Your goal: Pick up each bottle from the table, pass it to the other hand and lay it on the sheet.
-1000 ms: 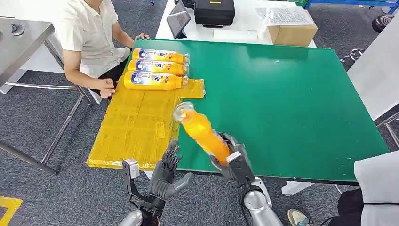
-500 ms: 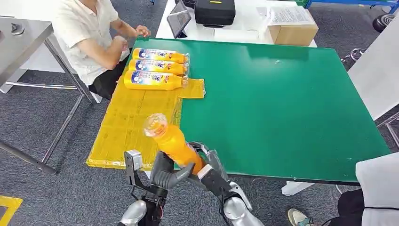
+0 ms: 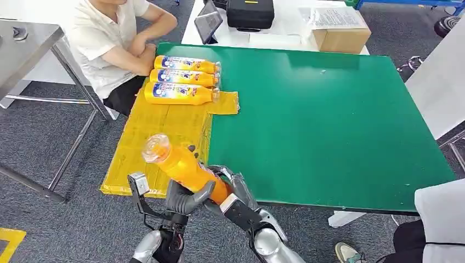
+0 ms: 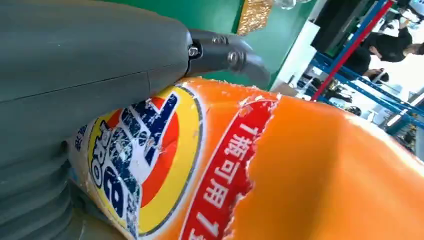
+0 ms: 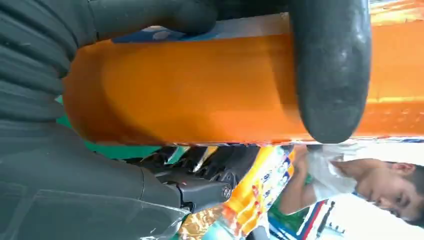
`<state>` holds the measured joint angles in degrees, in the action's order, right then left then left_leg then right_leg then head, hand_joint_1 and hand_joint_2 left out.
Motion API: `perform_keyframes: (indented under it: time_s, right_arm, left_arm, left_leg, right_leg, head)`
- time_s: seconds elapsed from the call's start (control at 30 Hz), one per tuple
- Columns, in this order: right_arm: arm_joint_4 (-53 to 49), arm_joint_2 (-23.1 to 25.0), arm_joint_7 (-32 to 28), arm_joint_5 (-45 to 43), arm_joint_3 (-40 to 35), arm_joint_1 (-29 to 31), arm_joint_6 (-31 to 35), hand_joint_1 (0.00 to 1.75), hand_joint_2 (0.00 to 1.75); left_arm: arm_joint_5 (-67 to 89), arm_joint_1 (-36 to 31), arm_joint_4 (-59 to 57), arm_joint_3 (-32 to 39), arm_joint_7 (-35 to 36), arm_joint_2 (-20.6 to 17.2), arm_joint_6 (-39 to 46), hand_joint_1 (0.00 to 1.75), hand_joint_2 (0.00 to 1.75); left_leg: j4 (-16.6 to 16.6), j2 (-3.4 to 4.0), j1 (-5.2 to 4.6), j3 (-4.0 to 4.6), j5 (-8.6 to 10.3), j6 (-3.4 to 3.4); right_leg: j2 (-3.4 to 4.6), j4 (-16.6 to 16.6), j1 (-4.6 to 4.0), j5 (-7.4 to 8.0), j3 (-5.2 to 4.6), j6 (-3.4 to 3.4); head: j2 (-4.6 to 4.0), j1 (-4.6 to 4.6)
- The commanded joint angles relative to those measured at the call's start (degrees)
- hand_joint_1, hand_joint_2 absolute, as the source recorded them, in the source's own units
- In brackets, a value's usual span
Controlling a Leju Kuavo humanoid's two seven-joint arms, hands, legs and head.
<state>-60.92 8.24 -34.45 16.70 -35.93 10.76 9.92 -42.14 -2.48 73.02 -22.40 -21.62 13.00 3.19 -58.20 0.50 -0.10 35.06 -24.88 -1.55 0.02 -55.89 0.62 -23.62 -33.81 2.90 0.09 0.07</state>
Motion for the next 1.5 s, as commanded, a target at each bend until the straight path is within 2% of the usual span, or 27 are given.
perform_keyframes:
  time_s: [0.03, 0.27, 0.4, 0.43, 0.53, 0.57, 0.67, 0.7, 0.73, 0.77, 0.9, 1.1, 1.17, 1.2, 1.33, 1.47, 1.5]
  right_arm:
    - [5.19, -0.58, 0.42, 0.06, -3.87, -0.38, -0.40, 0.00, 1.75]
    - [5.19, -0.56, 0.38, 0.05, -3.84, -0.48, -0.31, 0.00, 1.75]
    - [4.46, -0.29, -0.01, -0.65, -2.95, -1.23, 0.15, 0.00, 1.75]
    - [4.34, -0.20, -0.14, -0.74, -2.71, -1.37, 0.46, 0.00, 0.00]
    - [2.85, 0.36, -1.91, -0.42, -1.08, -2.41, 4.56, 0.00, 0.00]
    - [1.51, 0.44, -2.92, 0.07, 0.26, -3.31, 8.28, 0.00, 0.00]
    - [-5.24, -0.82, -5.47, 1.80, 6.00, -7.89, 21.69, 0.00, 0.00]
    - [-8.27, -1.40, -5.55, 3.40, 8.01, -9.30, 28.09, 0.00, 0.00]
    - [-12.95, -0.70, -5.55, 8.47, 13.23, -11.43, 30.08, 0.00, 0.00]
    - [-16.95, 0.57, -5.55, 13.31, 18.27, -13.17, 30.08, 0.00, 0.00]
    - [-17.47, -0.32, -5.55, 12.62, 18.24, -13.47, 30.08, 0.00, 0.00]
    - [-17.47, -0.32, -5.55, 12.62, 18.24, -13.47, 30.08, 0.00, 0.00]
    - [-22.95, 3.86, -5.55, 17.96, 25.27, -15.25, 30.08, 0.00, 0.00]
    - [-26.50, 5.24, -5.55, 21.08, 28.54, -16.31, 30.08, 0.00, 1.75]
    - [-27.33, 5.50, -5.55, 14.22, 28.74, -16.77, 30.08, 0.00, 1.75]
    - [-23.95, 4.06, -5.55, 7.24, 23.81, -15.65, 30.08, 0.00, 1.75]
    - [-22.50, 3.41, -5.55, 6.28, 22.52, -14.84, 30.08, 0.00, 1.75]
  left_arm:
    - [1.02, -2.24, 1.74, 0.59, -1.20, 0.10, 0.15, 1.75, 1.75]
    - [1.02, -2.19, 1.70, 0.77, -1.18, -0.03, 0.16, 1.75, 1.75]
    - [-0.31, -2.07, 1.74, 3.24, -0.74, 0.36, 0.90, 1.75, 1.75]
    - [-0.89, -2.05, 1.85, 3.77, -0.57, 0.41, 0.89, 1.75, 1.75]
    - [-2.59, -2.72, 2.29, 6.97, -0.07, 0.30, 2.80, 1.75, 1.75]
    - [-1.64, -3.57, 1.50, 7.78, 0.37, -0.27, 5.89, 1.75, 1.75]
    - [16.64, -8.42, -6.63, 4.00, -3.14, -5.01, 19.57, 1.75, 1.75]
    - [26.19, -10.61, -10.88, 1.68, -5.23, -6.87, 26.06, 1.75, 1.75]
    - [32.98, -11.77, -13.49, 1.87, -6.34, -7.10, 30.58, 1.75, 1.75]
    - [37.02, -12.50, -15.06, 1.94, -5.83, -7.60, 31.84, 1.75, 1.75]
    - [37.12, -12.67, -15.21, 2.49, -5.76, -7.77, 31.59, 1.75, 1.75]
    - [37.12, -12.67, -15.21, 2.49, -5.76, -7.77, 31.59, 1.75, 1.75]
    - [47.02, -12.56, -15.42, 0.76, -2.16, -8.98, 34.00, 1.75, 1.75]
    - [53.08, -12.23, -15.01, 0.89, 0.59, -10.02, 33.27, 1.75, 1.75]
    - [74.87, -13.17, -17.35, 0.96, 8.87, -13.55, 29.22, 1.75, 1.75]
    - [81.51, -16.93, -25.56, 4.37, 11.38, -12.51, 16.60, 1.75, 1.75]
    - [83.16, -19.32, -29.32, 3.23, 12.46, -12.81, 12.04, 1.75, 1.75]
  left_leg:
    - [0.05, -0.16, 0.05, -0.19, -0.05, 0.08]
    - [0.07, -0.16, 0.01, -0.15, -0.04, 0.08]
    - [0.03, -0.07, 0.05, -0.07, -0.05, 0.07]
    - [0.05, -0.11, 0.05, -0.16, -0.07, 0.10]
    - [0.05, -0.12, 0.06, -0.16, -0.07, 0.11]
    - [0.02, -0.10, 0.05, -0.08, -0.06, 0.10]
    - [0.06, -0.17, 0.02, -0.04, 0.00, 0.07]
    - [0.12, -0.39, 0.04, -0.22, 0.00, 0.14]
    - [0.10, -0.25, 0.01, 0.01, 0.06, 0.05]
    - [0.18, -0.54, 0.04, -0.28, 0.04, 0.15]
    - [0.06, -0.22, -0.02, 0.05, 0.09, 0.05]
    - [0.05, -0.20, -0.01, -0.01, 0.06, 0.08]
    - [0.09, -0.25, 0.01, -0.13, 0.04, 0.12]
    - [0.03, -0.21, -0.02, 0.01, 0.05, 0.10]
    - [0.07, -0.13, -0.02, 0.01, 0.06, 0.08]
    - [0.06, -0.14, 0.05, -0.10, 0.03, 0.11]
    - [0.07, -0.10, 0.03, -0.05, 0.06, 0.09]
  right_leg:
    - [-0.13, 0.06, -0.05, -0.09, 0.25, -0.09]
    - [-0.13, 0.02, -0.01, -0.10, 0.18, -0.09]
    - [-0.04, 0.04, -0.05, -0.06, 0.12, -0.08]
    - [-0.07, 0.04, -0.05, -0.10, 0.22, -0.11]
    - [-0.08, 0.03, -0.06, -0.11, 0.20, -0.12]
    - [-0.07, 0.00, -0.04, -0.09, 0.13, -0.11]
    - [-0.15, 0.02, -0.02, -0.06, 0.09, -0.08]
    - [-0.36, 0.05, -0.04, -0.15, 0.32, -0.14]
    - [-0.23, 0.07, -0.01, -0.03, 0.05, -0.05]
    - [-0.50, 0.10, -0.03, -0.16, 0.39, -0.15]
    - [-0.21, 0.01, 0.02, -0.03, 0.02, -0.04]
    - [-0.21, 0.02, 0.01, -0.05, 0.08, -0.07]
    - [-0.24, 0.03, -0.02, -0.09, 0.20, -0.11]
    - [-0.21, -0.03, 0.01, -0.07, 0.04, -0.09]
    - [-0.13, -0.02, 0.02, -0.04, 0.01, -0.08]
    - [-0.14, 0.01, -0.04, -0.06, 0.14, -0.11]
    - [-0.11, 0.01, -0.02, -0.03, 0.06, -0.10]
  head:
    - [0.00, 0.00]
    - [0.00, 0.02]
    - [0.00, 0.02]
    - [0.00, 0.00]
    - [0.00, 0.00]
    - [0.00, 0.00]
    - [0.00, 0.00]
    - [0.00, 0.02]
    - [0.00, 0.00]
    - [0.00, 0.00]
    - [0.00, 0.02]
    - [0.00, 0.02]
    - [0.00, 0.02]
    - [0.00, 0.00]
    - [0.00, 0.00]
    - [0.00, 0.02]
    - [0.00, 0.00]
